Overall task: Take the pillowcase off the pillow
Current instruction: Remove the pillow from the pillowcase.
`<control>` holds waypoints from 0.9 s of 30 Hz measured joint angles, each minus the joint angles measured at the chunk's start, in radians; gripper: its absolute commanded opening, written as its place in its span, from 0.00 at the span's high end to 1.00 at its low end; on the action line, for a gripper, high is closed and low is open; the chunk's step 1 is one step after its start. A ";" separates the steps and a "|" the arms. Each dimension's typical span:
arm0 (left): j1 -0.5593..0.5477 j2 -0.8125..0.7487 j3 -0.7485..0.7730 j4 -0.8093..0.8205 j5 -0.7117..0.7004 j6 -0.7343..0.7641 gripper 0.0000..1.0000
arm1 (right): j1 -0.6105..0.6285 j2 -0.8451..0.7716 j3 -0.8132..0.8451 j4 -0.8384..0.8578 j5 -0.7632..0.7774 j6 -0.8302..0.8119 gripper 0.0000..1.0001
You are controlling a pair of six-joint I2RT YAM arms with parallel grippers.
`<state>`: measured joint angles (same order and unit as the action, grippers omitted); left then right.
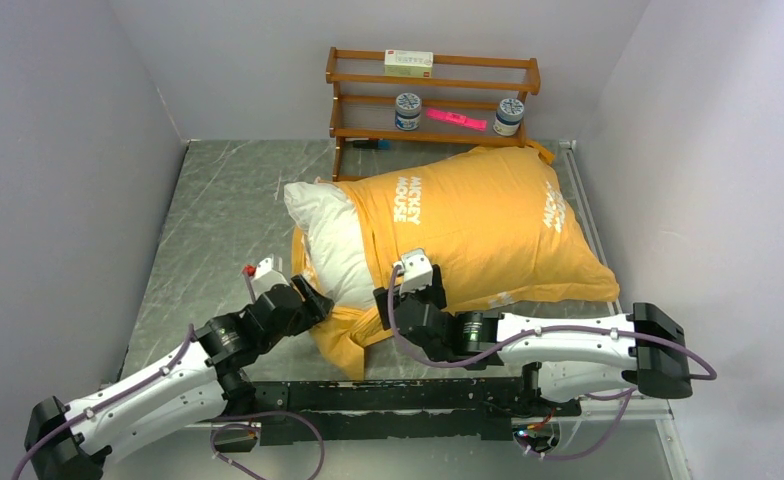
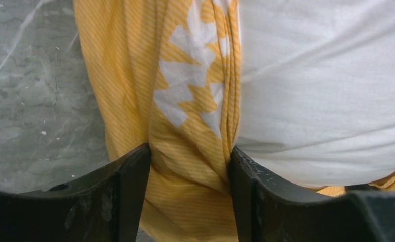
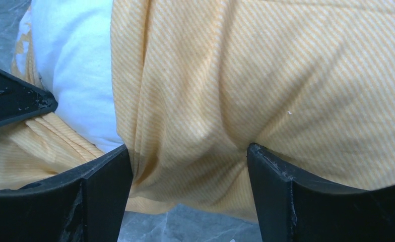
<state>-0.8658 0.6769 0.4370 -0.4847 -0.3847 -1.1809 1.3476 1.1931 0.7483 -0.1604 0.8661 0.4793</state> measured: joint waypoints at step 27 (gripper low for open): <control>-0.001 -0.101 -0.135 0.174 0.065 -0.009 0.90 | -0.032 0.068 0.245 0.026 -0.608 -0.603 0.00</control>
<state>-0.8669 0.5762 0.3023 -0.3103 -0.3195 -1.1896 1.3155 1.2610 0.9932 -0.1349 0.2581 -0.1242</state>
